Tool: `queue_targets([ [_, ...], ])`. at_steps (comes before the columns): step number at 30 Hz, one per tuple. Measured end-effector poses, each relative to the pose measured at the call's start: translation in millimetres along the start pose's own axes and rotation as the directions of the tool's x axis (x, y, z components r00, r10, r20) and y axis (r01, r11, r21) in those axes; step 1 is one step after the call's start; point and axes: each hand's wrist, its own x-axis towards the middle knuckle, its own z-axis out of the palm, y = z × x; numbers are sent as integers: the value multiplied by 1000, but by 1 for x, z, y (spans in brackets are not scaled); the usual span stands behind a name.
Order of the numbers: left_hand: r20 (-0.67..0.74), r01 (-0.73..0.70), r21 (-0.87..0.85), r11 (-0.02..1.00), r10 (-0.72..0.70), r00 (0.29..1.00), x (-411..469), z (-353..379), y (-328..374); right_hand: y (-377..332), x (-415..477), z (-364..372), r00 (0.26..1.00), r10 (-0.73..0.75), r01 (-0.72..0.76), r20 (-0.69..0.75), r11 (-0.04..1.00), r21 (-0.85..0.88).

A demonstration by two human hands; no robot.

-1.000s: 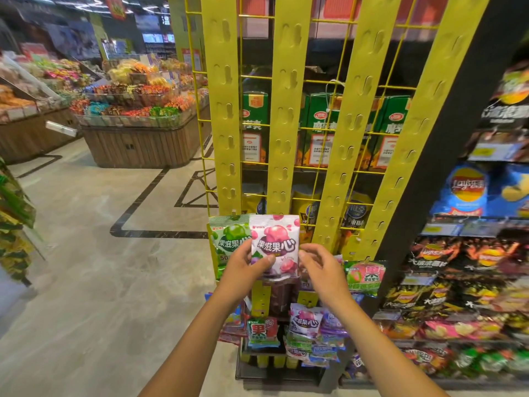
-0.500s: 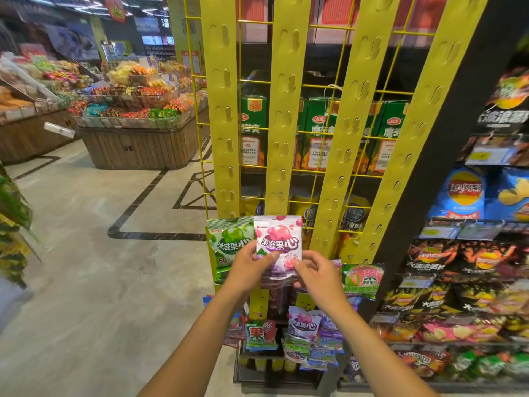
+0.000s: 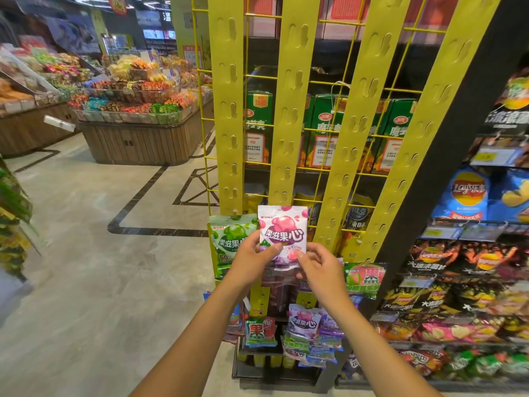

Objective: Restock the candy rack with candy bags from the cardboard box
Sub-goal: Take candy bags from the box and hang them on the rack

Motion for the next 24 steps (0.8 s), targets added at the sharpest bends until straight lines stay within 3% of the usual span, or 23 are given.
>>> queue_targets([
  [8, -19, 133, -56, 990, -134, 991, 4, 2, -5, 8, 2, 2, 999, 37, -37, 10, 999, -5],
  [16, 2, 127, -62, 990, -128, 992, -2, 2, -13, 19, 1, 2, 998, 64, -64, 14, 997, -39],
  [24, -154, 109, 129, 986, -89, 984, -9, -1, -31, 36, 2, 6, 995, 97, -97, -7, 986, -137],
])
